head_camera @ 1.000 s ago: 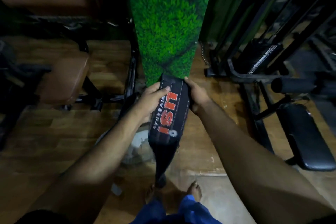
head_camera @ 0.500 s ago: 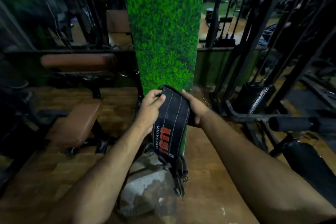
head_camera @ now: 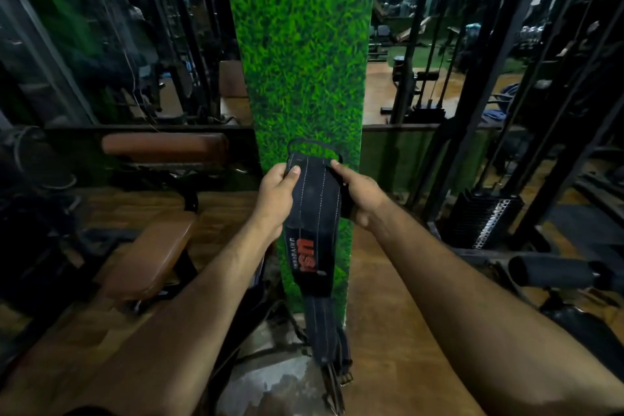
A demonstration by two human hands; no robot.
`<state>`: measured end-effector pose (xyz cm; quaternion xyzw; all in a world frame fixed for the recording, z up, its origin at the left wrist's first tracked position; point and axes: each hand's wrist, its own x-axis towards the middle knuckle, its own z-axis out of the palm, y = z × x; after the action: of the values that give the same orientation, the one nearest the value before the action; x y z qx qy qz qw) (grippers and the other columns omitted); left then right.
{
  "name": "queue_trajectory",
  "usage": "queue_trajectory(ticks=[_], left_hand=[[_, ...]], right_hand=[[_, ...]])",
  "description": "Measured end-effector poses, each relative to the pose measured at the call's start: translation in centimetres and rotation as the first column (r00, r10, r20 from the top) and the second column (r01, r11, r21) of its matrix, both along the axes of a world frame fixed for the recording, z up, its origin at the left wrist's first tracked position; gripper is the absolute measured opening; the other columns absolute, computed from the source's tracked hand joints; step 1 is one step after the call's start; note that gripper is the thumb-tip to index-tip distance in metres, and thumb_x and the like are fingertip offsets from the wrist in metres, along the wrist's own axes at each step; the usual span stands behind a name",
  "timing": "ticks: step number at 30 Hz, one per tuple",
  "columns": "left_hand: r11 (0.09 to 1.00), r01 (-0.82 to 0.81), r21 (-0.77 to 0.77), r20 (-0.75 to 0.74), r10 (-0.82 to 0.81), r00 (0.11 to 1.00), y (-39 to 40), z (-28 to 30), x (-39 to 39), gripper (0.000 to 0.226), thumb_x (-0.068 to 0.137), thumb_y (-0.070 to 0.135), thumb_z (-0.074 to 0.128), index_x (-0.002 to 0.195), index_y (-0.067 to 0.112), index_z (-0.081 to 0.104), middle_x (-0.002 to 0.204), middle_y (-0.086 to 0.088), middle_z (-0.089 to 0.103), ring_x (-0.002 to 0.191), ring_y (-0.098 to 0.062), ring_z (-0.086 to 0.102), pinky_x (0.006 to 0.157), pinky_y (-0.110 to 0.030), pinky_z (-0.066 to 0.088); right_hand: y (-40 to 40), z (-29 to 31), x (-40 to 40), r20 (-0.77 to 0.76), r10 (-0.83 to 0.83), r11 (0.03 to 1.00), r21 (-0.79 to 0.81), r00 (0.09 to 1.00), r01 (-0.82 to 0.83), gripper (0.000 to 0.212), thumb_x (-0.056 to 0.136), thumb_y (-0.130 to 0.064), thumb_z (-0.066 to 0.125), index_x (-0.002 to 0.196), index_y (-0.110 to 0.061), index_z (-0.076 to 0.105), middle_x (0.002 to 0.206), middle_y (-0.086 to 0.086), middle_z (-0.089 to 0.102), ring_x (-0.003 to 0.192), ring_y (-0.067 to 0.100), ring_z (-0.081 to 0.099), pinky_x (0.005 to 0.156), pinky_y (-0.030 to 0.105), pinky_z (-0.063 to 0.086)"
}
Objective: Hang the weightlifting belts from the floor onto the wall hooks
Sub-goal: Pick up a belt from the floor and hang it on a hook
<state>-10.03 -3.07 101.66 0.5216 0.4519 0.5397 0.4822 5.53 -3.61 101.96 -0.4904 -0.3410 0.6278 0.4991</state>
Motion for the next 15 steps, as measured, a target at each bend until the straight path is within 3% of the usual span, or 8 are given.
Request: queue_trajectory(ticks=[2, 4, 7, 10, 13, 15], left_hand=[[0.995, 0.054, 0.088, -0.016, -0.053, 0.998, -0.2, 1.1, 0.7, 0.016, 0.103, 0.018, 0.052, 0.091, 0.018, 0.061, 0.093, -0.008, 0.069, 0.086, -0.021, 0.066, 0.076, -0.036, 0.054], [0.983, 0.095, 0.156, -0.021, -0.093, 0.995, -0.4, 2.2, 1.2, 0.016, 0.103, 0.017, 0.052, 0.089, 0.016, 0.058, 0.089, -0.008, 0.065, 0.083, -0.02, 0.061, 0.073, -0.031, 0.052], [0.977, 0.114, 0.179, -0.006, -0.115, 0.993, -0.8, 3.1, 0.9, 0.016, 0.103, 0.012, 0.051, 0.089, 0.014, 0.057, 0.086, -0.003, 0.068, 0.079, -0.014, 0.064, 0.071, -0.027, 0.055], [0.987, 0.123, 0.1, -0.06, -0.118, 0.991, -0.3, 3.3, -0.6, 0.007, 0.101, 0.012, 0.055, 0.098, 0.007, 0.061, 0.085, 0.003, 0.076, 0.077, -0.009, 0.072, 0.067, -0.023, 0.057], [0.999, 0.003, -0.035, -0.198, -0.01, 0.98, 1.4, 4.7, -1.6, 0.05, 0.09, 0.051, 0.065, 0.122, 0.013, 0.061, 0.107, -0.002, 0.076, 0.096, -0.017, 0.073, 0.077, -0.034, 0.057], [0.998, 0.021, -0.052, -0.235, -0.032, 0.971, 2.0, 6.4, -1.7, 0.047, 0.092, 0.053, 0.06, 0.126, 0.02, 0.06, 0.118, -0.002, 0.073, 0.103, -0.019, 0.071, 0.084, -0.037, 0.057]], right_hand=[[0.6, 1.3, 0.9, -0.098, 0.091, 0.991, -0.084, 0.991, -0.1, 0.054, 0.095, -0.06, 0.054, 0.091, -0.011, 0.077, 0.084, 0.009, 0.077, 0.071, 0.023, 0.071, 0.068, 0.032, 0.053], [1.3, 2.5, 1.1, -0.152, 0.073, 0.986, -0.137, 0.986, -0.094, 0.047, 0.099, -0.052, 0.054, 0.091, -0.009, 0.074, 0.079, 0.011, 0.077, 0.066, 0.023, 0.075, 0.063, 0.031, 0.059], [2.0, 4.0, 0.8, -0.129, 0.065, 0.993, -0.093, 0.99, -0.077, 0.034, 0.101, -0.037, 0.057, 0.097, -0.007, 0.073, 0.079, 0.012, 0.078, 0.065, 0.023, 0.075, 0.06, 0.032, 0.062], [2.4, 3.9, 0.8, -0.116, 0.019, 0.997, 0.075, 0.993, -0.01, 0.03, 0.098, -0.024, 0.064, 0.114, 0.0, 0.071, 0.094, 0.015, 0.078, 0.078, 0.025, 0.077, 0.069, 0.036, 0.063], [2.4, 3.8, 0.4, -0.028, -0.01, 0.95, 0.311, 1.0, 0.018, 0.021, 0.096, -0.012, 0.067, 0.114, -0.002, 0.068, 0.103, 0.017, 0.077, 0.084, 0.024, 0.076, 0.073, 0.034, 0.062], [2.3, 4.5, 0.0, 0.045, -0.041, 0.895, 0.446, 0.998, 0.017, 0.02, 0.096, -0.004, 0.064, 0.115, -0.001, 0.066, 0.108, 0.019, 0.074, 0.087, 0.023, 0.073, 0.079, 0.034, 0.062]])
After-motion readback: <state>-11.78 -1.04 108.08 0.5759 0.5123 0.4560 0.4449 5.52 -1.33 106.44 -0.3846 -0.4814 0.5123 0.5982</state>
